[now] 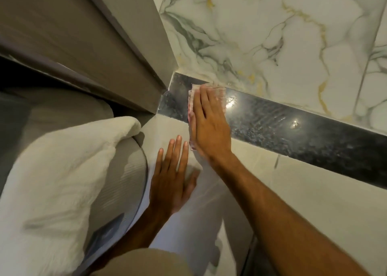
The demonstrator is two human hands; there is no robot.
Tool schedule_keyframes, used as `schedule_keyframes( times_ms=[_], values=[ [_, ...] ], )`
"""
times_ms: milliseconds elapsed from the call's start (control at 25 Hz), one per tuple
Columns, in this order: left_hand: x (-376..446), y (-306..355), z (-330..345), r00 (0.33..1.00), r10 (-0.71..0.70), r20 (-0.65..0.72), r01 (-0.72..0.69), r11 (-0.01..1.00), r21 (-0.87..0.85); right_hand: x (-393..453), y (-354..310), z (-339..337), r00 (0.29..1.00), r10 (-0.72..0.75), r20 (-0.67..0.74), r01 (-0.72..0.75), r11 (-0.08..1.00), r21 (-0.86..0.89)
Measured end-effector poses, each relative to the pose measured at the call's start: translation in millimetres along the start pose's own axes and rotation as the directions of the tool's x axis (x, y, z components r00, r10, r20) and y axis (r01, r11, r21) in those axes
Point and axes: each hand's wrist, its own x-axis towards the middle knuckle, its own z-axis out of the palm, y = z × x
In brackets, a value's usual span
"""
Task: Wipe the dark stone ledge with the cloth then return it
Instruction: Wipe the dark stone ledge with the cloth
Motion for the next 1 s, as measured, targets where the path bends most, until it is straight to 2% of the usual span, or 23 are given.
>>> schedule_keyframes(
  times_ms=[80, 200, 320, 440, 480, 560, 640, 720, 800, 840, 880, 920, 1000],
  values=[
    [-0.1, 0.1, 3.7, 1.0, 0.006, -0.019, -0.006, 1.0, 0.008, 3.5, 4.3, 17.2, 1.0, -0.024, 0.01, 0.024, 0.998, -0.064],
    [0.8, 3.9, 0.5, 0.999, -0.047, -0.019, 0.047, 0.998, 0.041, -0.9, 7.6, 23.2, 0.999, -0.026, -0.019, 0.025, 0.997, -0.077],
    [0.7, 2.2, -1.1, 0.999, -0.036, -0.014, 0.036, 0.999, 0.03, 9.4, 8.3, 24.9, 0.998, -0.034, -0.045, 0.03, 0.995, -0.092],
    [2.6, 0.6, -0.3, 0.999, -0.041, -0.024, 0.042, 0.999, 0.018, 45.5, -14.4, 26.0, 0.994, 0.076, -0.084, -0.082, 0.994, -0.075],
    [2.1, 0.9, -0.6, 0.997, -0.061, -0.038, 0.061, 0.998, 0.008, 46.0, -19.3, 26.3, 0.996, 0.07, -0.06, -0.074, 0.995, -0.071],
    [0.7, 1.7, -4.0, 0.994, -0.101, -0.047, 0.1, 0.995, -0.02, 20.6, -10.9, 25.4, 0.995, -0.096, 0.014, 0.097, 0.989, -0.111],
    [0.7, 1.9, -7.9, 0.994, -0.107, -0.028, 0.106, 0.994, -0.028, -10.4, 21.8, 16.6, 0.964, -0.244, 0.105, 0.257, 0.957, -0.135],
    [-0.3, 2.4, -7.7, 0.994, -0.111, -0.012, 0.111, 0.994, -0.005, -1.1, 42.9, 10.0, 0.983, -0.165, 0.078, 0.176, 0.972, -0.154],
    [-0.8, 1.7, -5.7, 0.994, -0.11, -0.004, 0.11, 0.994, 0.01, 37.5, 25.5, 9.8, 0.999, 0.021, -0.04, -0.028, 0.985, -0.168],
    [0.1, 1.0, -4.5, 0.994, -0.113, -0.009, 0.113, 0.993, 0.013, 52.9, 7.3, 12.7, 0.996, 0.073, -0.054, -0.08, 0.986, -0.144],
    [1.0, 1.4, -3.1, 0.992, -0.122, -0.022, 0.122, 0.992, 0.017, 58.3, -7.6, 19.2, 0.998, 0.046, -0.038, -0.051, 0.989, -0.14],
    [1.3, 2.0, -2.8, 0.99, -0.137, -0.04, 0.138, 0.99, 0.021, 51.0, -16.3, 25.8, 0.999, -0.049, -0.002, 0.048, 0.988, -0.148],
    [0.5, 2.5, -5.7, 0.986, -0.157, -0.06, 0.159, 0.987, 0.033, 5.6, -4.2, 30.9, 0.951, -0.292, 0.099, 0.306, 0.935, -0.179]
  ],
)
